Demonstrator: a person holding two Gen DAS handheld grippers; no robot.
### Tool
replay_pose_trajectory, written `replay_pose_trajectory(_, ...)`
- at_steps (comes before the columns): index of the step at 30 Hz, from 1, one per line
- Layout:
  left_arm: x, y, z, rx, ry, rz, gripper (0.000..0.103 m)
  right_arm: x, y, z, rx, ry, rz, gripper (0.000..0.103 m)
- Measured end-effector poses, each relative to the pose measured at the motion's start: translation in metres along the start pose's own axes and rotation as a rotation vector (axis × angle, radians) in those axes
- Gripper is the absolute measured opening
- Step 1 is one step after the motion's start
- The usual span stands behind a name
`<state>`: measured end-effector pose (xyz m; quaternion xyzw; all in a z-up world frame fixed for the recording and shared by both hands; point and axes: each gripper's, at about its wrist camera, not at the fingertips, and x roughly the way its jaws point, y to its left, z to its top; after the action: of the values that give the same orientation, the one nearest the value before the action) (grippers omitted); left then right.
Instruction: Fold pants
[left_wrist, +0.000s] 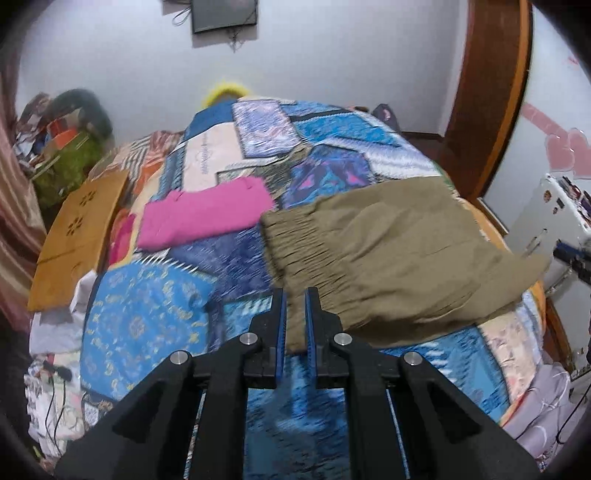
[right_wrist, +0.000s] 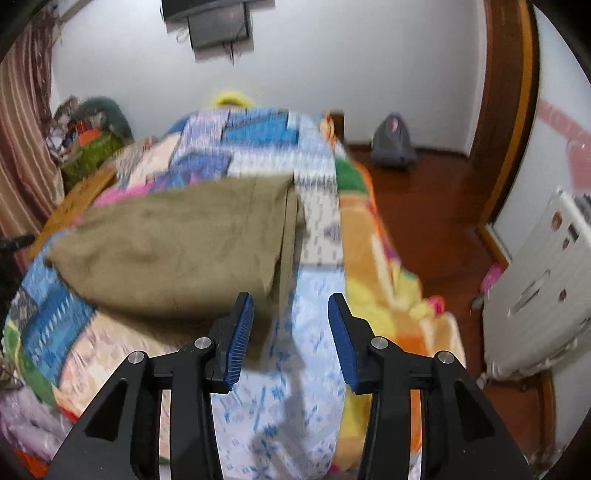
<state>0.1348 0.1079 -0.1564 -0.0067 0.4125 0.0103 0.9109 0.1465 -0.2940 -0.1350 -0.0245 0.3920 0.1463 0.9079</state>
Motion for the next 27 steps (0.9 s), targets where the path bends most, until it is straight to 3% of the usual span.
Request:
replay_pose_trajectory(3,0.005,-0.018,0.007,0.028,0.002,-0.035,0.009,-0.007,0.003,0.016,0.022,-0.041,0.051,0.039)
replay_pose_trajectory(9,0.036,-0.049,0.003,0.066,0.058,-0.072,0.009,0.013,0.041,0.025,0.001,-0.035,0.172,0.045)
replay_pose_trajectory(12,0.051,-0.054,-0.003,0.073,0.086,-0.054,0.01,0.034,0.063,0.019,-0.017,0.004,0.216,0.045)
replay_pose_trajectory(19,0.067,-0.047,-0.021,0.088,0.115,-0.05,0.011,0.097,0.087,-0.017,-0.052,0.22,0.27,0.045)
replay_pose_trajectory(27,0.067,-0.06,-0.033,0.154,0.087,0.017,0.011,0.096,0.085,-0.018,-0.06,0.253,0.292,0.045)
